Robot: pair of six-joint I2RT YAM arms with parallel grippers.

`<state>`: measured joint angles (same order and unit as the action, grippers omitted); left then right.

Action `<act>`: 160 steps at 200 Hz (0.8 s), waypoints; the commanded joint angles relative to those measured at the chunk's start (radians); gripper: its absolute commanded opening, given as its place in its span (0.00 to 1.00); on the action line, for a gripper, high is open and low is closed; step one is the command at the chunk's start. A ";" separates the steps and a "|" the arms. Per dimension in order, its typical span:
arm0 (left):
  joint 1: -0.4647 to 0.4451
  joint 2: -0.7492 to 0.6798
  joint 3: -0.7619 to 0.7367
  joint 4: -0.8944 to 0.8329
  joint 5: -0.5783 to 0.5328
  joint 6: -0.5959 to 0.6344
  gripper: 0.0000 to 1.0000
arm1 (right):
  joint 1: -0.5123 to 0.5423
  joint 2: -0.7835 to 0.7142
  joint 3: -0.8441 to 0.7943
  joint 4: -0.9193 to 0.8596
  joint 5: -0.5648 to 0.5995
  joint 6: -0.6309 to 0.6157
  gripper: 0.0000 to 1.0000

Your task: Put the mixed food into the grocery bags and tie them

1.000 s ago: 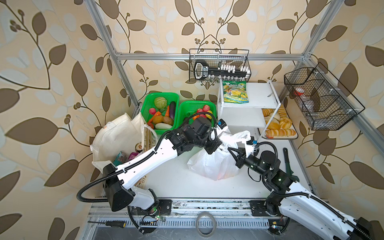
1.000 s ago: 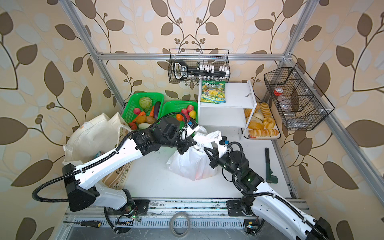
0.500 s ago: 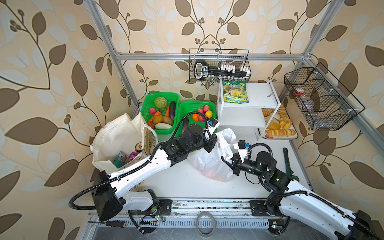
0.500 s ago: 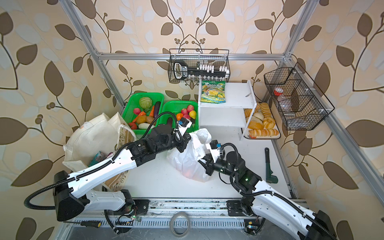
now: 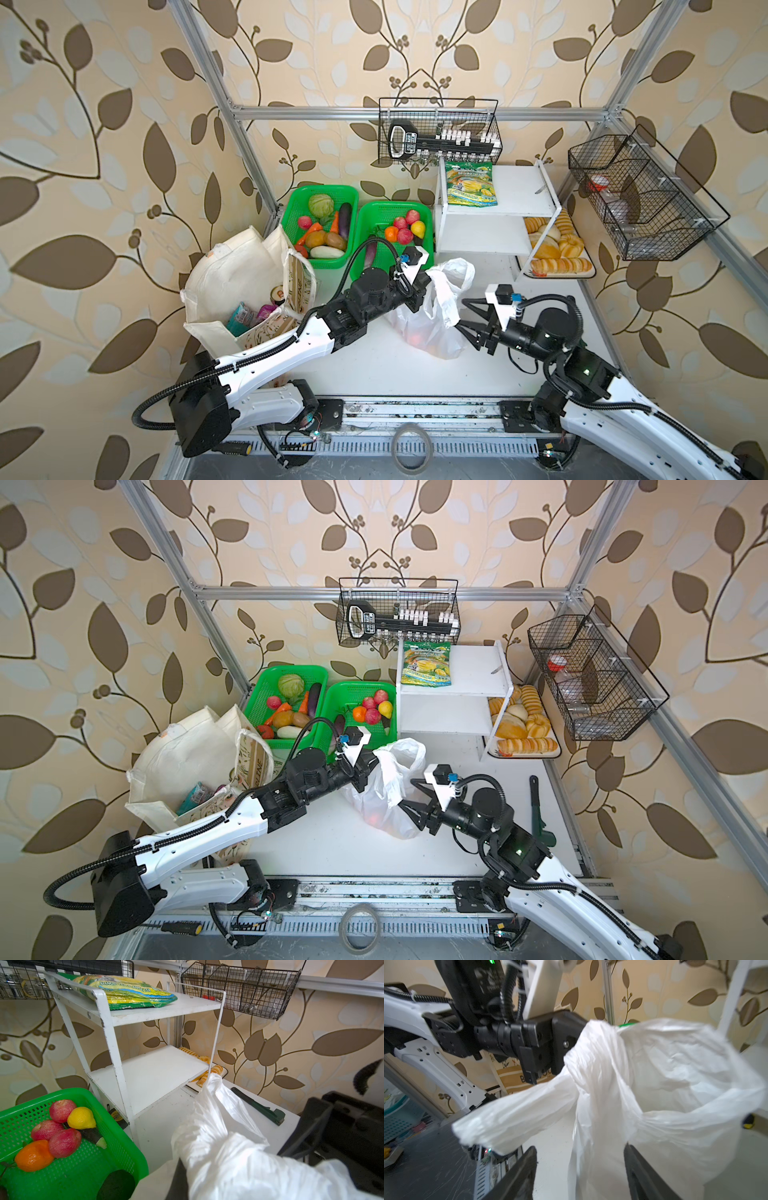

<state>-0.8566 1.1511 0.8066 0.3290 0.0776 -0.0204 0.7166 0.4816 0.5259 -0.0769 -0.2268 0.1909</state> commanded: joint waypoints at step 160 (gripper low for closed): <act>0.013 0.018 0.008 0.215 0.146 0.023 0.00 | -0.177 0.427 0.216 0.040 -0.407 0.309 0.09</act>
<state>-0.8558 1.1667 0.7815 0.4385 0.1810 0.0231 0.4938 0.8997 0.7773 -0.1074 -0.5900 0.4629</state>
